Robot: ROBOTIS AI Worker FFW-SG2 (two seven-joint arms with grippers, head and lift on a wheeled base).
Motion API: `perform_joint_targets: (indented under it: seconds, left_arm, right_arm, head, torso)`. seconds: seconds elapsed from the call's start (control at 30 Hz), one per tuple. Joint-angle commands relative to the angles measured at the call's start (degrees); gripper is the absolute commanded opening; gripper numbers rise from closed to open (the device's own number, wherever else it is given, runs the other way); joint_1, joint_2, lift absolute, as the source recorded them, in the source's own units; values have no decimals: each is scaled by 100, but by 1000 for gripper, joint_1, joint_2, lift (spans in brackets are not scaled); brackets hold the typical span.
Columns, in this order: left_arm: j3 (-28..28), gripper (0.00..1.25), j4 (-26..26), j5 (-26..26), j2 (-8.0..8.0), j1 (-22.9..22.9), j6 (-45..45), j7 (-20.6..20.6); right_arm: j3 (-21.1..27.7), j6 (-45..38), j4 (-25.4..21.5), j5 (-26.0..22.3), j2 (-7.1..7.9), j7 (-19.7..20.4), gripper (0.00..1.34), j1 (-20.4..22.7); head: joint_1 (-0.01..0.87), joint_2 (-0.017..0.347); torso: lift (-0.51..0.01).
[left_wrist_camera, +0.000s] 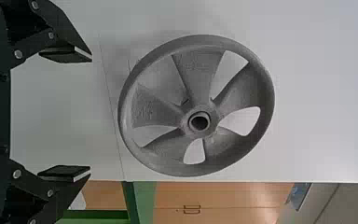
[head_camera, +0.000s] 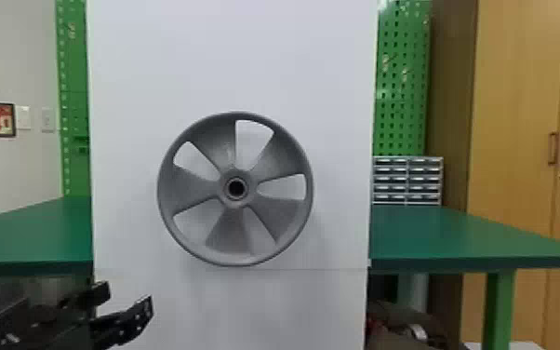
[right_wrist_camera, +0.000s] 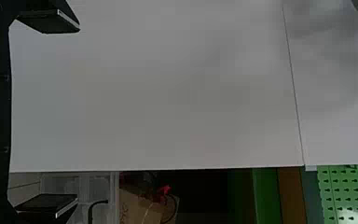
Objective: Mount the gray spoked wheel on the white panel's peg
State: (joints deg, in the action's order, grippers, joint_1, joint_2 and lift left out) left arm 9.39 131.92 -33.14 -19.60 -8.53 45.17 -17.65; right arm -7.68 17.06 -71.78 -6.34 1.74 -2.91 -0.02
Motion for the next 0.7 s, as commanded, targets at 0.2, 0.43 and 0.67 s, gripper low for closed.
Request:
perform_joint_targets:
  seconds: [0.2, 0.43, 0.67]
  left_arm:
    - [1, 845, 0, 35, 0, 27, -9, -2]
    - [19, 845, 0, 44, 0, 35, -9, -2]
    - [19, 845, 0, 44, 9, 44, -35, -2]
  right_arm:
    - [21, 34, 86, -8, -25, -7, 1305, 46]
    - [12, 43, 121, -25, -25, -7, 1305, 55]
    - [21, 43, 130, -43, -34, -7, 1305, 72]
  head:
    - [91, -8]
    - [91, -8]
    - [91, -8]
  torso:
    - [-482]
    - [-482]
    - [-482]
